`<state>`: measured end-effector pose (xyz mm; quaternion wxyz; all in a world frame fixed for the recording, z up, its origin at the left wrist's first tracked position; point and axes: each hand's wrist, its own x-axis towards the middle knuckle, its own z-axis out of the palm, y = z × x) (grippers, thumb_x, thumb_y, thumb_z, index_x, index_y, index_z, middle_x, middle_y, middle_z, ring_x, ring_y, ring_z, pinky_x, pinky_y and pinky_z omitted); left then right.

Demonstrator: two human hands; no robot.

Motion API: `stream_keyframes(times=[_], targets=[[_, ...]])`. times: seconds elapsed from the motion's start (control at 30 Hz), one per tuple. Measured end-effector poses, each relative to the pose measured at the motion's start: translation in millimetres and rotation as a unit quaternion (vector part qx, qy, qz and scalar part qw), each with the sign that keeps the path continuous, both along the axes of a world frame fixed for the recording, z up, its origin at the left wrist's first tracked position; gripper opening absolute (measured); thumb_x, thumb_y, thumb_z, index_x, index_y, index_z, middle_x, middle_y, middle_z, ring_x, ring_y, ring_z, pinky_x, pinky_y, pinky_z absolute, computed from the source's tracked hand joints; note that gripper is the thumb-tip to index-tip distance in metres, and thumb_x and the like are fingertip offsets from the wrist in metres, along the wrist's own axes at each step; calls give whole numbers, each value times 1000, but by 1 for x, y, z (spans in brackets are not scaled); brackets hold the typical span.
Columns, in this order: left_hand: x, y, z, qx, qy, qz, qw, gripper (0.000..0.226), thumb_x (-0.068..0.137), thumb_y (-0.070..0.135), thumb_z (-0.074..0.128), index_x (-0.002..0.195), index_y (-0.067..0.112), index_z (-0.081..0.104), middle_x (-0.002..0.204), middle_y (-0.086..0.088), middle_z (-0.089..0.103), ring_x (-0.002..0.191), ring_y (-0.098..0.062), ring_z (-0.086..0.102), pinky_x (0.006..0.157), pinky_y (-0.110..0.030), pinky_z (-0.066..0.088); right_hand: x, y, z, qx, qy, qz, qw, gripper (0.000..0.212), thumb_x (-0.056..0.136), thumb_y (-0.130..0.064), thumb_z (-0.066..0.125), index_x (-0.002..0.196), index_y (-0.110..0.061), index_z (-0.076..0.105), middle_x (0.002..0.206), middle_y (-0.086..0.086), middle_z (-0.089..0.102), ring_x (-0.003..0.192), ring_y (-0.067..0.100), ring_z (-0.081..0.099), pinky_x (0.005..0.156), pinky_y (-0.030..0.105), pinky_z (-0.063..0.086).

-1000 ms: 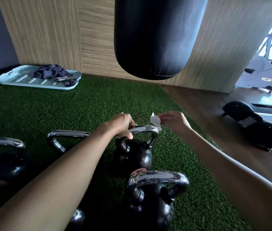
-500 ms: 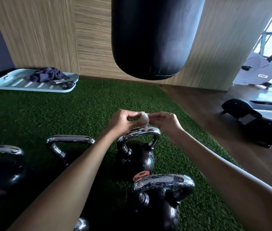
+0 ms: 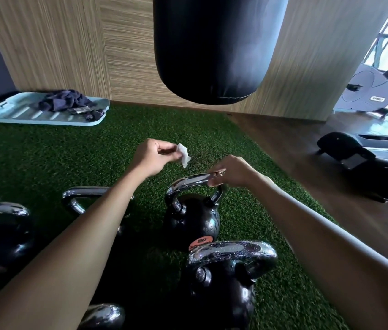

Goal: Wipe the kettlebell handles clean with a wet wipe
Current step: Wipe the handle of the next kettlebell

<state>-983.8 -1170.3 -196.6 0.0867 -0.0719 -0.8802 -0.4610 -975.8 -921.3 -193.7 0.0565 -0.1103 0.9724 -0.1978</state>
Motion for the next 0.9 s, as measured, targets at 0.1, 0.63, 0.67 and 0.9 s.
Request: stream_keyframes(times=[0.1,0.63,0.67,0.9], targets=[[-2,-1,4,-71,-2,-31,997,35,82,40,80,115,29,75,106,17,73,75,3,58,59,-17,40,16,6,-6,-59,17,-24,998,53,74,-38,88,123,-26,73,122,-6,73,111,12,67,86,24,47],[12,46,15,-288,-139,-249,914,21,87,45,74,108,41,77,89,23,74,53,0,46,44,-14,32,75,44,-39,-119,43,-35,991,51,68,-29,92,116,-32,74,105,-15,76,84,-7,66,72,16,52],[14,49,15,-301,-149,-256,907,20,90,42,73,110,41,76,93,23,74,57,0,47,46,-15,34,77,43,-39,-118,41,-35,992,50,68,-29,92,116,-31,75,105,-14,76,82,-10,64,70,12,49],[9,27,17,-226,-211,-306,900,39,78,48,82,116,41,75,111,26,73,108,0,63,92,-23,43,79,42,-38,-105,56,-33,992,52,70,-27,91,119,-29,74,104,-14,75,79,-11,61,58,5,39]])
